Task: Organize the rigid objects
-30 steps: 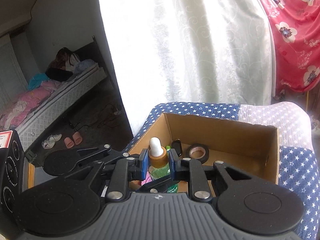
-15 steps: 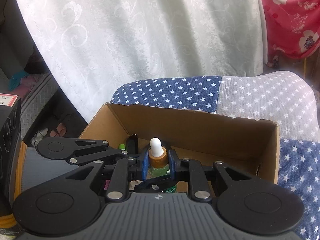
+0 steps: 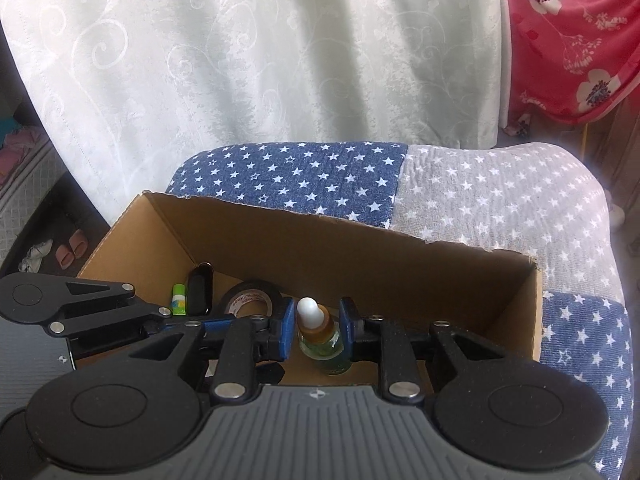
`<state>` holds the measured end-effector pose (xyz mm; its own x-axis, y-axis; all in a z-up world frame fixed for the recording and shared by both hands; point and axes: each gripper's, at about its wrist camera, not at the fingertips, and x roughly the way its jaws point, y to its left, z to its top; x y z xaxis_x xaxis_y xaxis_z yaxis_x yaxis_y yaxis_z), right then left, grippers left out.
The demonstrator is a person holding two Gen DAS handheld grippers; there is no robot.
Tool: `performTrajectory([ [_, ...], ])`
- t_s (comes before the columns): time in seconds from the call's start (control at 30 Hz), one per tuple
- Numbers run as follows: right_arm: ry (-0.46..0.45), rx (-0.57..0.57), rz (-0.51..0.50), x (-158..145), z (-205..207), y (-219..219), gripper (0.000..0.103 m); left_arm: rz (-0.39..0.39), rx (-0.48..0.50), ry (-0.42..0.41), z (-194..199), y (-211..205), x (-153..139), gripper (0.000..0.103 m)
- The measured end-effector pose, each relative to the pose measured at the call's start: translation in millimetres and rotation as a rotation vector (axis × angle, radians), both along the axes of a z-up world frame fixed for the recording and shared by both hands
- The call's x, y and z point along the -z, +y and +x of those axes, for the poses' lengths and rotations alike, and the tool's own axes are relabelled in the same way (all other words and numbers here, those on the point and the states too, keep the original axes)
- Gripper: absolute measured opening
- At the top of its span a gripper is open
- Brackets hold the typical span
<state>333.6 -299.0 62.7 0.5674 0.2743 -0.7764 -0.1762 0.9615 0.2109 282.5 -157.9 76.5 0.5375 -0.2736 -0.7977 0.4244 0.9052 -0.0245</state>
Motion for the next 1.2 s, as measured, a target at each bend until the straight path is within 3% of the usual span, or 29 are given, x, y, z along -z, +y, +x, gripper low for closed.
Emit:
performTrajectory([
  [0.07, -0.013, 0.015, 0.018, -8, -6, -5, 0.034, -0.012, -0.003, -0.017, -8, 4, -6, 0.035],
  [0.23, -0.065, 0.047, 0.09, -34, -44, -20, 0.034, -0.045, 0.004, -0.072, -41, 21, -26, 0.036],
  [0.4, -0.145, 0.055, 0.201, -61, -111, -34, 0.036, -0.081, 0.043, -0.185, -105, 46, -48, 0.037],
  [0.53, -0.239, 0.047, 0.269, -68, -174, -33, 0.045, -0.087, 0.047, -0.254, -160, 66, -50, 0.04],
  [0.8, -0.243, 0.002, 0.375, -33, -245, 2, 0.045, -0.105, 0.011, -0.207, -228, 85, 0, 0.041],
  [0.97, -0.152, -0.011, 0.376, 2, -249, 29, 0.045, -0.04, 0.0, -0.216, -243, 73, 36, 0.041],
  [1.2, -0.039, 0.022, 0.377, 39, -230, 44, 0.045, 0.048, -0.04, -0.228, -234, 59, 72, 0.041],
])
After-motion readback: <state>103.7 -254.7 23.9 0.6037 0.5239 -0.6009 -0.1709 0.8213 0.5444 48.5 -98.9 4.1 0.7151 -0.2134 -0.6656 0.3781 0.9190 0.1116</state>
